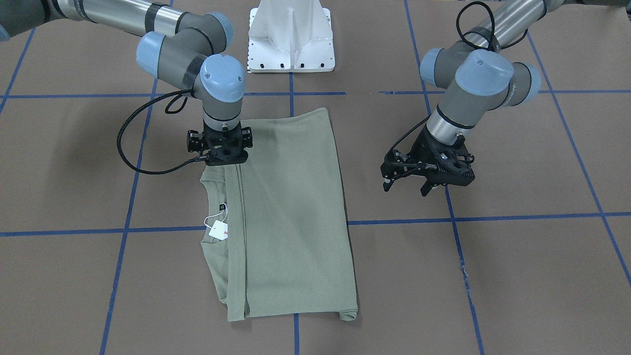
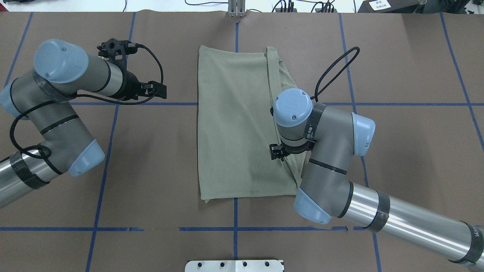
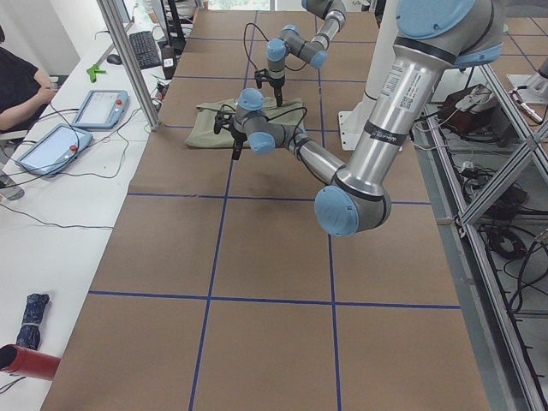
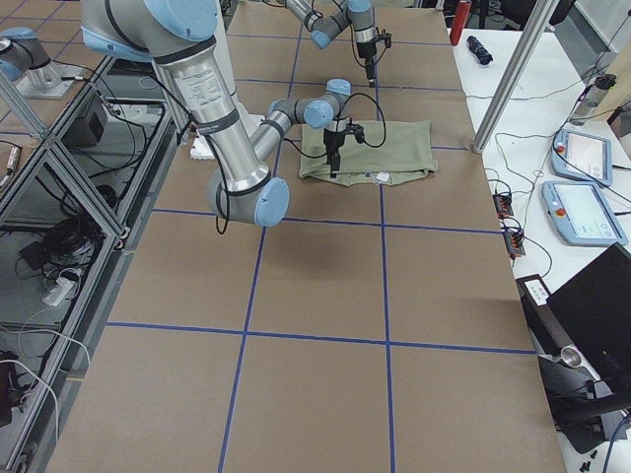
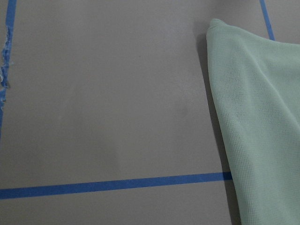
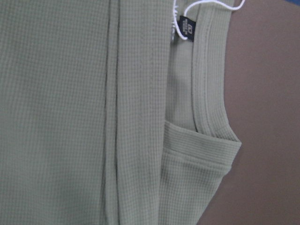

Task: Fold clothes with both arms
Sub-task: 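Grasp the side edge with the right gripper and fold it across the shirt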

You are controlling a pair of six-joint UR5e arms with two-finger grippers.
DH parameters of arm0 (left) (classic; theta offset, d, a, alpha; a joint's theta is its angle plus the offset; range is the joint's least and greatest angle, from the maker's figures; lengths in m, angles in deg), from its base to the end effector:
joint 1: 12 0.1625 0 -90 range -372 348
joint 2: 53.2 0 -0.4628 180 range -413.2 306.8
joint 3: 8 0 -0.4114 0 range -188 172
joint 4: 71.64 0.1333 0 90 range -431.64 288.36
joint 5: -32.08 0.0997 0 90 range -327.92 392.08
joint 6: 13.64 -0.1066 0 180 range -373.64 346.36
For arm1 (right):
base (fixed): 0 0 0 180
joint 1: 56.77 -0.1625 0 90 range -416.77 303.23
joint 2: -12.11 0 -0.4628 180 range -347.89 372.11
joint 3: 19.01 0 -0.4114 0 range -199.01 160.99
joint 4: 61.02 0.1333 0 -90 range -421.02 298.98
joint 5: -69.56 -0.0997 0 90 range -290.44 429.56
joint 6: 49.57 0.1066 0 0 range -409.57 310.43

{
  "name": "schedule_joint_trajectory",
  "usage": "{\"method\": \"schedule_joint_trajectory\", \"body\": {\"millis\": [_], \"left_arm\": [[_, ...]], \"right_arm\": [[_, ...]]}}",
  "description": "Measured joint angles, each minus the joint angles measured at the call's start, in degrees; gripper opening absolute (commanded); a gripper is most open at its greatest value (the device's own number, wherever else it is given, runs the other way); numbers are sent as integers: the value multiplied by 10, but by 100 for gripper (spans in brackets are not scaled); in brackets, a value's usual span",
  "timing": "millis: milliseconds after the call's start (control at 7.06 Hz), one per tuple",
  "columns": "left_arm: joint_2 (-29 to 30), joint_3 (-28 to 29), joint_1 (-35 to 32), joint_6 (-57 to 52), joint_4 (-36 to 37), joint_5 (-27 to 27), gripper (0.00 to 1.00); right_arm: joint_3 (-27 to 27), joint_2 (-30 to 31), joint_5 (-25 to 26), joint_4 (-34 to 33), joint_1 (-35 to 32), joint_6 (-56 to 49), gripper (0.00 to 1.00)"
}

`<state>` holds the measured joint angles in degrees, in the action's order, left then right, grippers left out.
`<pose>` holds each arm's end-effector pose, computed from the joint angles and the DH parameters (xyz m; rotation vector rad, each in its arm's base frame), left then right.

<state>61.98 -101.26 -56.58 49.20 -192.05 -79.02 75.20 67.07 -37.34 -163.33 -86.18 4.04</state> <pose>0.4286 -0.5557 0.3515 0.3227 1.0176 -0.0855 -0.5764 -0.4424 0.3269 0.0105 -0.5499 -0.1881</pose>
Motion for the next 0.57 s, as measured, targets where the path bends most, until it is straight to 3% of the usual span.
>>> {"method": "schedule_joint_trajectory", "body": {"millis": [567], "left_arm": [[3, 0, 1, 2, 0, 0, 100]], "right_arm": [[-1, 10, -6, -1, 5, 0, 100]]}}
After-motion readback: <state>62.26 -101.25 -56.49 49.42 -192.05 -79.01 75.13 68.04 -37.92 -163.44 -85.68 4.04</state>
